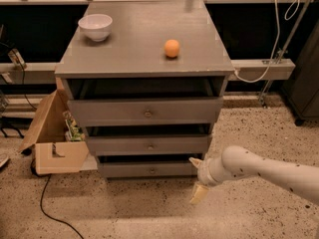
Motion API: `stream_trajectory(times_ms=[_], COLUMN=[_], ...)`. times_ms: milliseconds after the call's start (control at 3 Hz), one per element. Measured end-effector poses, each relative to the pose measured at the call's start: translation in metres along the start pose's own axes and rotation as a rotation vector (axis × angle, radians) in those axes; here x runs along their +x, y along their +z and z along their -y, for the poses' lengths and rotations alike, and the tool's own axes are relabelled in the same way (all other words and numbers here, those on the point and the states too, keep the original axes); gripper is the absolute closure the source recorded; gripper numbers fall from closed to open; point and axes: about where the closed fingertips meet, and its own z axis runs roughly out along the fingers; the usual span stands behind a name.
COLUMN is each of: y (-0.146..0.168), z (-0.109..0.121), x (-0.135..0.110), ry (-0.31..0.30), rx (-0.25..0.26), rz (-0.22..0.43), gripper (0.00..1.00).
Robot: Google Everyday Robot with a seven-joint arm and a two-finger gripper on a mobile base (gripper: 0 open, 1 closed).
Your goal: Open bottom drawer
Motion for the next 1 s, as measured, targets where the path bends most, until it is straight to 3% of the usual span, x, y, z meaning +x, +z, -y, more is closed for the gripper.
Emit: stream_trajectory(times_ms=[333,1000], y=[0.0,0.059], z=[0.0,0.007], x=[0.0,0.056], ry=[0.0,-0.014], rx=[0.0,-0.05], rz=[0.0,-0.03], gripper=[0.0,0.0])
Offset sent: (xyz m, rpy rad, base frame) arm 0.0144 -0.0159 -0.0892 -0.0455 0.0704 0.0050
